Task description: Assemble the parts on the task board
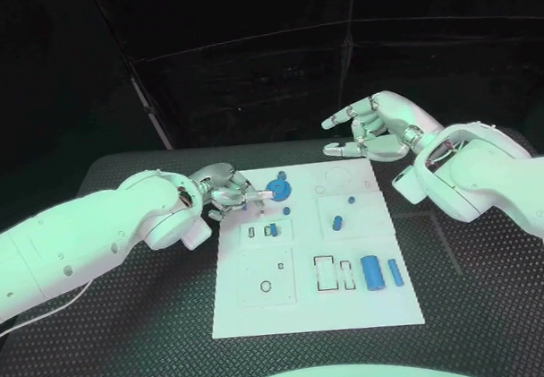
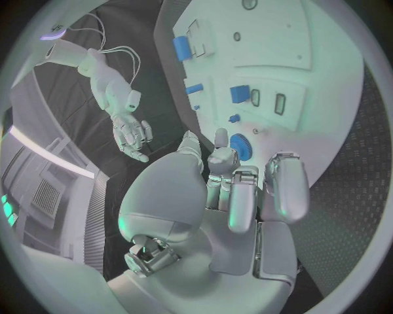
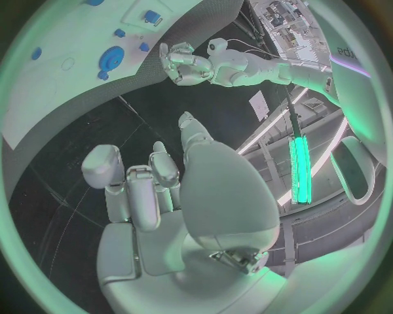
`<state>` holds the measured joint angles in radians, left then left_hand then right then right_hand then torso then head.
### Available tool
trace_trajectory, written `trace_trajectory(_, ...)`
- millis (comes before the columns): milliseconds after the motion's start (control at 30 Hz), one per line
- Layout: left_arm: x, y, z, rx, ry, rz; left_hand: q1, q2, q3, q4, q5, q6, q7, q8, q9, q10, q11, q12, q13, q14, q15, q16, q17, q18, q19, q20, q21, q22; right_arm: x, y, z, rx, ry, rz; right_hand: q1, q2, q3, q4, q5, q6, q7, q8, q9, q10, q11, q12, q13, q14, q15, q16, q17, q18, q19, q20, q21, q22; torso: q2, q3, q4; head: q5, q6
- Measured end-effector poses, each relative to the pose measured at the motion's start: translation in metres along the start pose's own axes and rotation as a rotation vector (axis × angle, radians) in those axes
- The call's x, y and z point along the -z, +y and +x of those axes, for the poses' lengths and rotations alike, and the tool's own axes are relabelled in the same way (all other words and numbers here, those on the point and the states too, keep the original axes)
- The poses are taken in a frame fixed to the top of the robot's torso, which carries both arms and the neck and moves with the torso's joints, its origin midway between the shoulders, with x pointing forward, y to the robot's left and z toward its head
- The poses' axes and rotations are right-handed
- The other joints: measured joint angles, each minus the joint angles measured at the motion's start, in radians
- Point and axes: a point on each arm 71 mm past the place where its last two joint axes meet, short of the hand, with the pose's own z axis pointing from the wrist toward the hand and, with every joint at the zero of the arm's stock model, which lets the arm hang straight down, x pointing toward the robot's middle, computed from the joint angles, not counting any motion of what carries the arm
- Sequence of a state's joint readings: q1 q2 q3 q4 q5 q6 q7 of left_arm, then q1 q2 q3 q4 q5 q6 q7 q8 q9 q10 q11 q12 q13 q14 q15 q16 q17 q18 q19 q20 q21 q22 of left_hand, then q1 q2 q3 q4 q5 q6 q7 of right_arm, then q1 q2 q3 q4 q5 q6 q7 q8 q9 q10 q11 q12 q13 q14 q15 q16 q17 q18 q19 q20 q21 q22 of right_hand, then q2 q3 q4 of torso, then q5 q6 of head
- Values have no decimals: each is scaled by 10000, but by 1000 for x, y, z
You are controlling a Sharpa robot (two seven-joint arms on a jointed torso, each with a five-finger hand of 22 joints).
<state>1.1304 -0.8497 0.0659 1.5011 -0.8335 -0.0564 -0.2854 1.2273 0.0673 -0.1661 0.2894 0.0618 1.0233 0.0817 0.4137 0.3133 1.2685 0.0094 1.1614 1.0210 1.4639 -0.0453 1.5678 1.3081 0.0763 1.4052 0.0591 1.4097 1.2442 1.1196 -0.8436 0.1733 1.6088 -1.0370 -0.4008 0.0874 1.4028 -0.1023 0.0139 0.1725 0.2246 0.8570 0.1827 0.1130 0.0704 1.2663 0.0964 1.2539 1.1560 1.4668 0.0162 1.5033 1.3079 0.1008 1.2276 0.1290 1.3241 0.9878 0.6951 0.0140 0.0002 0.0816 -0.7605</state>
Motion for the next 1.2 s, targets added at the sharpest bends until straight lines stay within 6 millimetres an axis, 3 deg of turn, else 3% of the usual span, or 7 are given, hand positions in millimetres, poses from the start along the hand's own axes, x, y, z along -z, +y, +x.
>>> trace_trajectory(200,-11,-11,4,-1634,391,-939,-110,164,-331,5,0,-381,-139,953,917,202,-128,659,699,-1,-68,0,-1,0,52,-52,175,367,0,-4,-7,-352,-258,272,0,0,0,0,0,0,0,0,-1,0,0,0,-20,0,0,0,-1,-1,-40,-40,0,-31,-64,16,2,-4,-55)
trace_trajectory(400,-20,-21,7,-2858,530,-1373,-379,246,-630,27,0,-579,-163,1349,1381,202,-129,743,817,33,-102,0,-1,0,139,-72,245,559,-1,-8,-10,-535,-365,485,0,0,0,0,-1,0,0,-1,-1,1,0,1,-31,0,0,-45,-1,0,-76,-4,-46,-69,-91,24,3,23,-91)
trace_trajectory(467,-23,-23,9,-3199,559,-1496,-411,252,-710,29,0,-638,-175,1382,1467,202,-130,743,817,33,-102,0,-2,-149,140,-72,245,581,-2,-9,-10,-579,-385,546,0,0,1,0,-1,0,0,-1,-2,0,0,1,-44,0,0,-45,-1,0,-76,-4,-46,-76,-91,24,3,42,-105)
trace_trajectory(800,-32,-30,18,-4147,824,-1777,-1052,235,-1197,42,-117,-802,-192,1599,1798,201,-130,789,846,-3,-138,0,-2,-149,177,-109,285,639,-4,-13,-10,-685,-444,780,53,54,-15,-68,81,-1,1,-2,-3,-71,-72,-77,-146,0,0,-106,-2,-1,-130,-58,-117,-210,-71,20,3,86,-164)
trace_trajectory(1200,-40,-34,28,-4701,1277,-1949,-1052,235,-1221,40,-117,-871,-193,1599,1838,200,-129,789,822,-3,-138,0,-3,-149,177,-110,284,638,-6,-16,-9,-736,-459,950,83,83,-14,-68,122,-1,1,32,-3,-106,-36,-81,-195,0,0,-105,-3,1,-165,-23,-132,-282,-58,15,-9,102,-238)
